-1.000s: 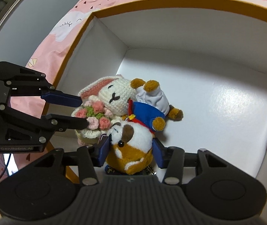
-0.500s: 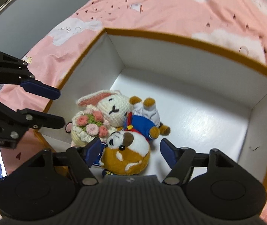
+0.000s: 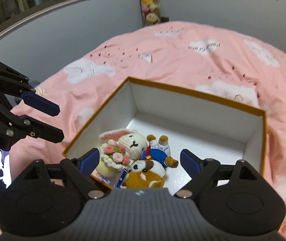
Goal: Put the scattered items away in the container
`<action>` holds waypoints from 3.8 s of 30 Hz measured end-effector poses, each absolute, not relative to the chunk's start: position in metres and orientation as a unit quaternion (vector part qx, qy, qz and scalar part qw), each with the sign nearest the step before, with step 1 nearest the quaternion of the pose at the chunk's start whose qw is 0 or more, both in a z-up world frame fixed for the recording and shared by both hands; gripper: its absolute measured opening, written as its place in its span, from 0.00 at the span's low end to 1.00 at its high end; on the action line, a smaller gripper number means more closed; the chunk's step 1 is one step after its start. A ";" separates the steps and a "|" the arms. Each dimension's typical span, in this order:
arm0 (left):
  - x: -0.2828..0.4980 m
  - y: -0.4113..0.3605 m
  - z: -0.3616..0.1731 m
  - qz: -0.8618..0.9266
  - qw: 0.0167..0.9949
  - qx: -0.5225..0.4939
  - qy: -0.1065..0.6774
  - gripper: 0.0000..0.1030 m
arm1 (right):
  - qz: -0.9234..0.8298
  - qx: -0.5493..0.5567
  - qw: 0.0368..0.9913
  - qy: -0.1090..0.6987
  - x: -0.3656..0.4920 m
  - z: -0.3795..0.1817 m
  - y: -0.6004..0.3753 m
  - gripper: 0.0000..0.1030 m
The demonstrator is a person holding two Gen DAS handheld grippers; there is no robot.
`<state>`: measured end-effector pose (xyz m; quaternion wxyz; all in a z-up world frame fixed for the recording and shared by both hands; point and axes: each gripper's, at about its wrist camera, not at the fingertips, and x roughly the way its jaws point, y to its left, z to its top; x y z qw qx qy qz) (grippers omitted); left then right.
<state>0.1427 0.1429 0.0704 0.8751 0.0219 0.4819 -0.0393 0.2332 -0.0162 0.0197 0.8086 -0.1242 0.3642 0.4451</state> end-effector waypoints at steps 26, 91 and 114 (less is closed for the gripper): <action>0.028 0.075 0.048 -0.088 0.882 -0.023 0.463 0.65 | 0.386 -0.011 0.857 0.340 0.132 0.019 -0.115 0.91; -0.006 0.055 -0.004 -0.072 0.870 -0.047 0.486 0.60 | 0.263 -0.176 0.851 0.420 0.165 -0.006 -0.171 0.45; -0.004 0.063 -0.006 -0.048 0.871 -0.042 0.486 0.60 | 0.210 0.198 0.769 0.571 0.177 -0.031 -0.226 0.58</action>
